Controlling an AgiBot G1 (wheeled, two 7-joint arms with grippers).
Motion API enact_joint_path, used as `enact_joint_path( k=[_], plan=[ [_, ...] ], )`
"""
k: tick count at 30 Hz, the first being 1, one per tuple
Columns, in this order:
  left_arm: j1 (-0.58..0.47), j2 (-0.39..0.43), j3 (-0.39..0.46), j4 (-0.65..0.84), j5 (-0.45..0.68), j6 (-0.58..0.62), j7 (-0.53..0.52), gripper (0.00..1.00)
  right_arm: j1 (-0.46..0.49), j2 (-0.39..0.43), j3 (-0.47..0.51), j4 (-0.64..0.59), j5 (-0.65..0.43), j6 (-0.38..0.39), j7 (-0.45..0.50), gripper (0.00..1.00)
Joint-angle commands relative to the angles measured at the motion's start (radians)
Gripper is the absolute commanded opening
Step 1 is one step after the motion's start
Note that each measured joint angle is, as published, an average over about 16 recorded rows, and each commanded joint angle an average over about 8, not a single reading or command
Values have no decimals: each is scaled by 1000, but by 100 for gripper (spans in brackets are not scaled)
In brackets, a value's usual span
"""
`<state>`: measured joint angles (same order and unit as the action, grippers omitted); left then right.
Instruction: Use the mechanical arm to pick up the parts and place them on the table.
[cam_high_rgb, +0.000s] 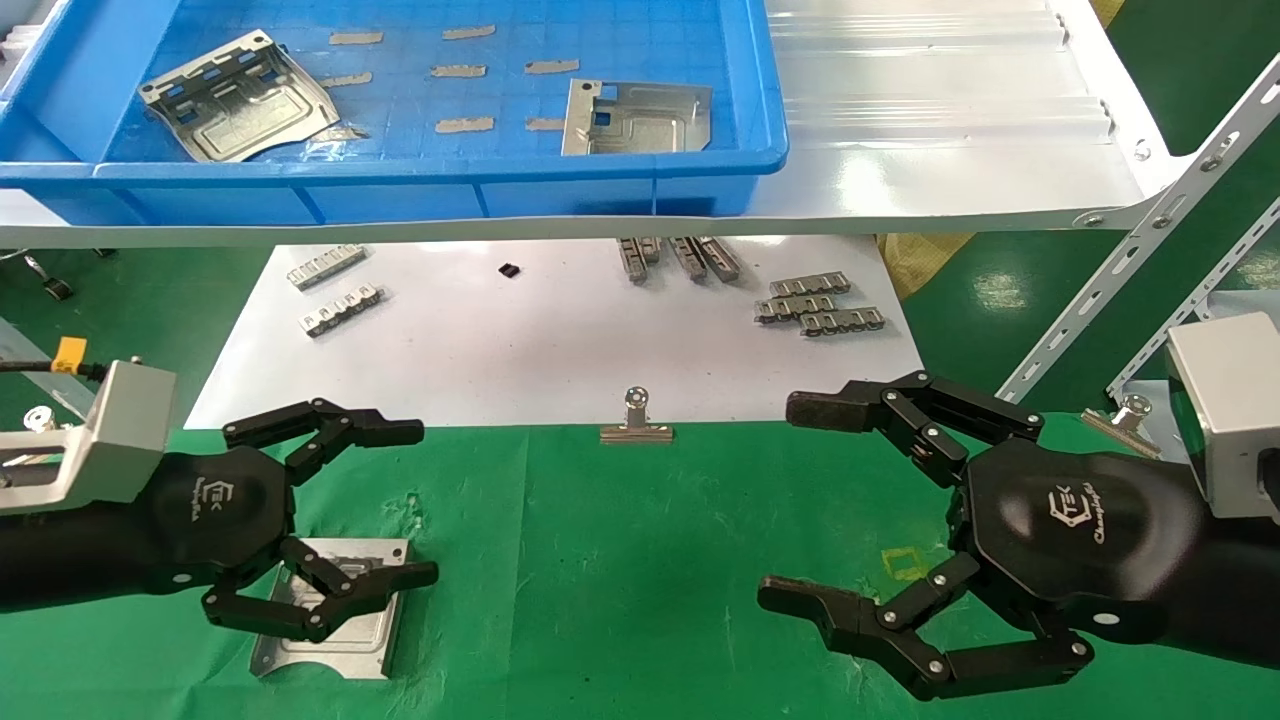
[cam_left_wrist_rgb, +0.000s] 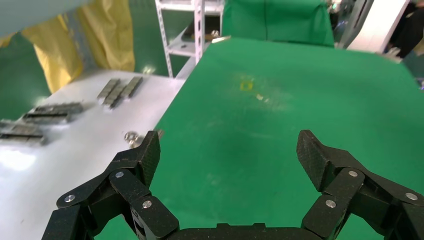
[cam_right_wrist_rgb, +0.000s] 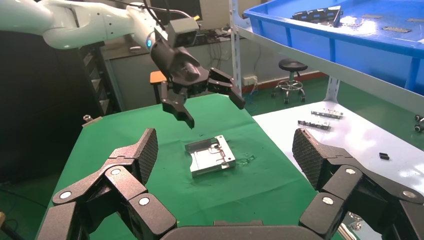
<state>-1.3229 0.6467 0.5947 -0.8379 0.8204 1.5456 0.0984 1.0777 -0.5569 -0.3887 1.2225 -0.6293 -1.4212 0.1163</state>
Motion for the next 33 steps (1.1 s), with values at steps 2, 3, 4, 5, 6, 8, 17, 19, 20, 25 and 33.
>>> enact_joint_path(
  k=[2, 3, 4, 5, 6, 8, 17, 19, 20, 25, 33],
  plan=[
    [27, -4, -34, -48, -10, -5, -31, 100, 0, 0, 0, 0, 0, 0, 0, 100],
    [36, -5, -46, -65, -13, -7, -41, 100, 0, 0, 0, 0, 0, 0, 0, 100],
    [45, -6, -57, -81, -16, -9, -52, 100, 0, 0, 0, 0, 0, 0, 0, 100],
    [54, -8, -69, -97, -20, -11, -62, 100, 0, 0, 0, 0, 0, 0, 0, 100],
    [63, -9, -80, -113, -23, -13, -73, 100, 0, 0, 0, 0, 0, 0, 0, 100],
    [81, -12, -103, -145, -29, -16, -93, 100, 0, 0, 0, 0, 0, 0, 0, 100],
    [162, -23, -205, -290, -58, -32, -186, 100, 0, 0, 0, 0, 0, 0, 0, 100],
    [180, -26, -228, -323, -65, -36, -207, 100, 0, 0, 0, 0, 0, 0, 0, 100],
    [188, -27, -239, -339, -68, -38, -217, 100, 0, 0, 0, 0, 0, 0, 0, 100],
    [229, -33, -290, -411, -83, -46, -263, 100, 0, 0, 0, 0, 0, 0, 0, 100],
    [264, -38, -335, -473, -96, -52, -296, 100, 0, 0, 0, 0, 0, 0, 0, 100]
  ],
)
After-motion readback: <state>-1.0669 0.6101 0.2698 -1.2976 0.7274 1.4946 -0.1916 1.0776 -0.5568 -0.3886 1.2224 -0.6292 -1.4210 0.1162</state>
